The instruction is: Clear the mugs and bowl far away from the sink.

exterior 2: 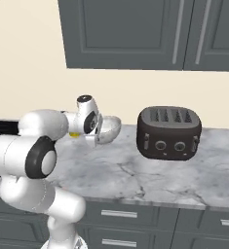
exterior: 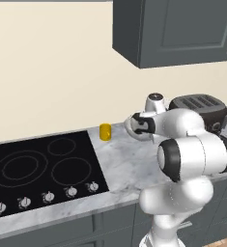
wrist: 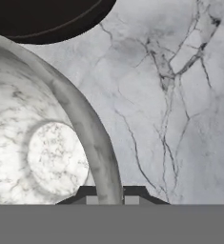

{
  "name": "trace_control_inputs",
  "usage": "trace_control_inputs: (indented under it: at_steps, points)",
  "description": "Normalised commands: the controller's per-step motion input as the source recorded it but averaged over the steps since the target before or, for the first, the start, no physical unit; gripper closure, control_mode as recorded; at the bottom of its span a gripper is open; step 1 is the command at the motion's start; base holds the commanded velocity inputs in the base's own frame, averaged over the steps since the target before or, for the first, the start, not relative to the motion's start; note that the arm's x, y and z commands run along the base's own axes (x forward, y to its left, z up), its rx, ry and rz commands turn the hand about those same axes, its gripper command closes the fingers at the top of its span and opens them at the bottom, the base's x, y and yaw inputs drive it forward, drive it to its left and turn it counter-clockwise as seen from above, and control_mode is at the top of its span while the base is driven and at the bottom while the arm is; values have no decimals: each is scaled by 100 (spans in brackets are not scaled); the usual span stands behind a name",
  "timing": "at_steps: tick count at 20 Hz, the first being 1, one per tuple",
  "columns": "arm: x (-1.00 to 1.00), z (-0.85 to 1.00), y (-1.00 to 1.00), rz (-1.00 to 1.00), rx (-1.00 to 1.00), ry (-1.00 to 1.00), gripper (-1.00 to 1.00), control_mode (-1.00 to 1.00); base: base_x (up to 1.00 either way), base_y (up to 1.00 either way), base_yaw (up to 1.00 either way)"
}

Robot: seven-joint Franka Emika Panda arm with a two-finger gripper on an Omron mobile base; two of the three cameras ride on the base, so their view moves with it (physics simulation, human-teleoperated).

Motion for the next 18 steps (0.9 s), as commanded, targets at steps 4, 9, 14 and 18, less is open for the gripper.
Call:
trace_control_inputs:
  at_steps: [4,9,14,18]
  points:
    - [76,-42,0,0,0,0,100,-100,0,0,0]
    - [68,-42,0,0,5,0,100,-100,0,0,0]
    - [68,-45,0,0,10,3,100,-100,0,0,0]
    - [31,-17,0,0,4,3,-100,-100,0,0,0]
